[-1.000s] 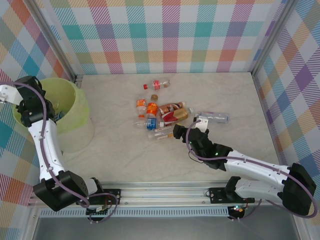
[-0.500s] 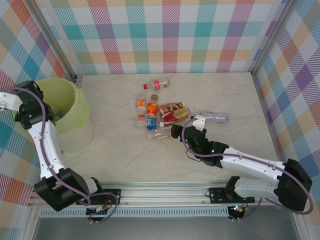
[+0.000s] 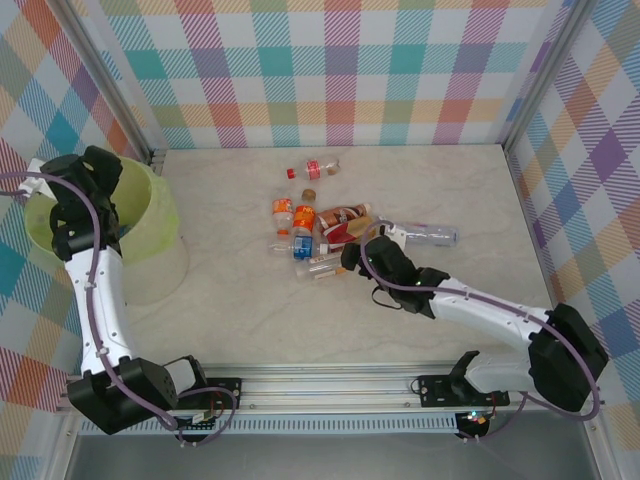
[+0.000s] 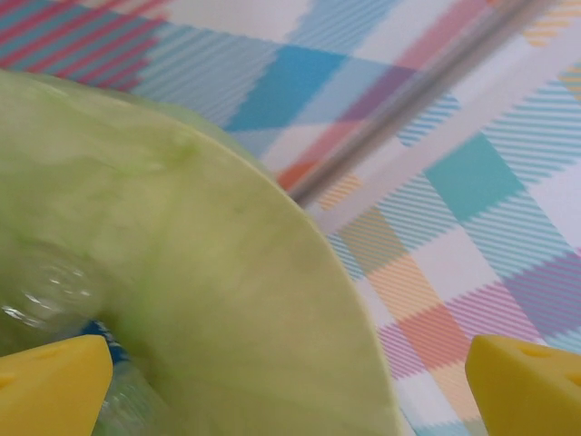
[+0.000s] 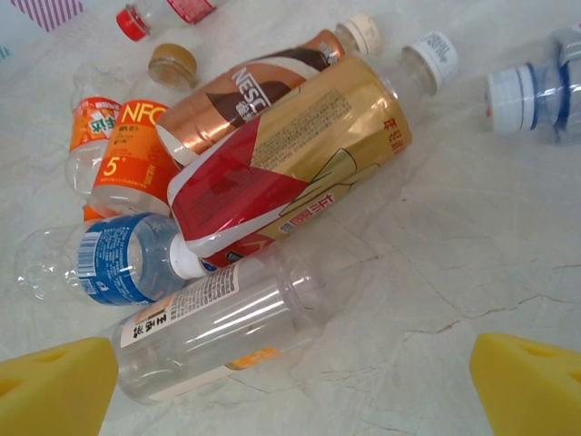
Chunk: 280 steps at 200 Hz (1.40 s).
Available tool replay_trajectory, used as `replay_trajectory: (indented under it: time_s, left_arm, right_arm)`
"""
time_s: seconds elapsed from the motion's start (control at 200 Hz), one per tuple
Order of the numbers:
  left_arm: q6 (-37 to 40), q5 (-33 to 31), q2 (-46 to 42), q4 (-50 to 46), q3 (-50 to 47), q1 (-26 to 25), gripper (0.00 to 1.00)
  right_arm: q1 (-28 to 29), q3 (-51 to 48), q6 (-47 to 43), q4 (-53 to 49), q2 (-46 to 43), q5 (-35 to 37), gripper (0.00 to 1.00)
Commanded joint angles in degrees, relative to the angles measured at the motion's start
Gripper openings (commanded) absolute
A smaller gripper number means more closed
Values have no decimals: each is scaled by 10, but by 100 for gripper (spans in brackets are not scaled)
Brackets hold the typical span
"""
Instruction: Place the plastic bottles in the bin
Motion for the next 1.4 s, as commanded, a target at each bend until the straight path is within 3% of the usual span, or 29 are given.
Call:
replay_trajectory:
  time_s: [0.0,0.175,0.32,0.42,0.595,0.92,1.085,1.245,1.33,1.395]
  left_arm:
    - [18,22,-32,-7,17,-31,100]
    - [7,89,-71,5,-9,-69,100]
    - [-6,306,-96,101,-63,-92,100]
    - [1,376,-97,93,-75,-145,100]
    - [42,415,-103,25,-99,-219,100]
    - [67,405,-150,-1,-192,-223,100]
    - [52,412,-142,13,-216,-222,100]
    - [-4,467,-122,47,-249,-229,100]
    - [6,454,-117,20,-252,-249,100]
    - [19,426,-118,1,-252,-273,100]
  right_arm:
    - [-6,29,23,-20,18,-44,100]
    - [-15,45,134,-53,51,-49,100]
    - [-16,74,217,-79,93,-62,100]
    - [-15,96,258,-89,125,-77,100]
    - [-15,113,342,-55,172,-99,100]
    - [-10,163,501,-80,241,-69,99]
    - [-9,169,545,-64,270,-72,93]
    - [-7,170,558,-47,298,-67,88]
    - [-7,174,562,-49,313,-65,83]
    - [-8,165,564,-34,318,-64,75]
